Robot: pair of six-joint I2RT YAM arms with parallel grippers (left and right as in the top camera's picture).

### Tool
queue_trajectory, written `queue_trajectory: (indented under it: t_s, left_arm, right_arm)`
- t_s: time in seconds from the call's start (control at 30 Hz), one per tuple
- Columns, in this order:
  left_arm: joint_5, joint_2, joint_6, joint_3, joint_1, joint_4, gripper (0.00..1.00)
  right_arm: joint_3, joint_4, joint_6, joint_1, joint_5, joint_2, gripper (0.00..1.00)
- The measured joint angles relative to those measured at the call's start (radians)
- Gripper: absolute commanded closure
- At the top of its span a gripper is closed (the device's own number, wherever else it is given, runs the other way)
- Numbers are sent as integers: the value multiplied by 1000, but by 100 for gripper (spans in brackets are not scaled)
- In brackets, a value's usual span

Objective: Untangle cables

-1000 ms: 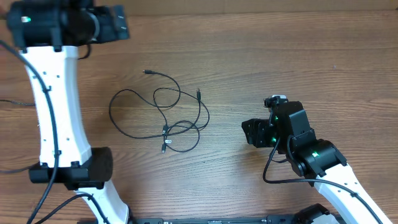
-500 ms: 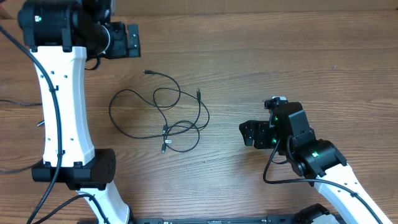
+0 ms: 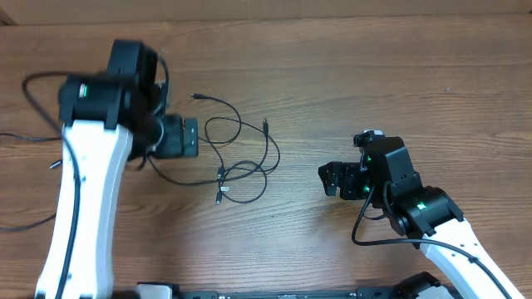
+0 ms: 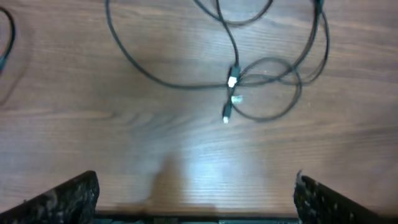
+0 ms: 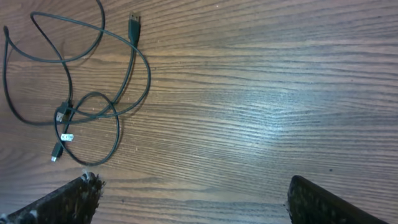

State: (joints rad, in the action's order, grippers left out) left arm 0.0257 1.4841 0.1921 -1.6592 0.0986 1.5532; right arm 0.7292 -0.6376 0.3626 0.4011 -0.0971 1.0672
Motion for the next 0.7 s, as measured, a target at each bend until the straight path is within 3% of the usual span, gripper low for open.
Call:
queue_trajectory:
  t_s: [0.17,0.3,0.47,0.7]
  left_arm:
    - [-6,-233,19,297,0,-257,1]
    - [12,-311,23,480,0,-493,1]
    - [73,-266,30,641,0,-736,0]
    - [108,-77,71,677,0,-885,0]
  right_arm:
    - [0,-2,0,0,0,0,5]
    - [0,-2,0,0,0,0,5]
    - [0,-2,0,0,0,0,3]
    - [0,-3,0,0,0,0,2]
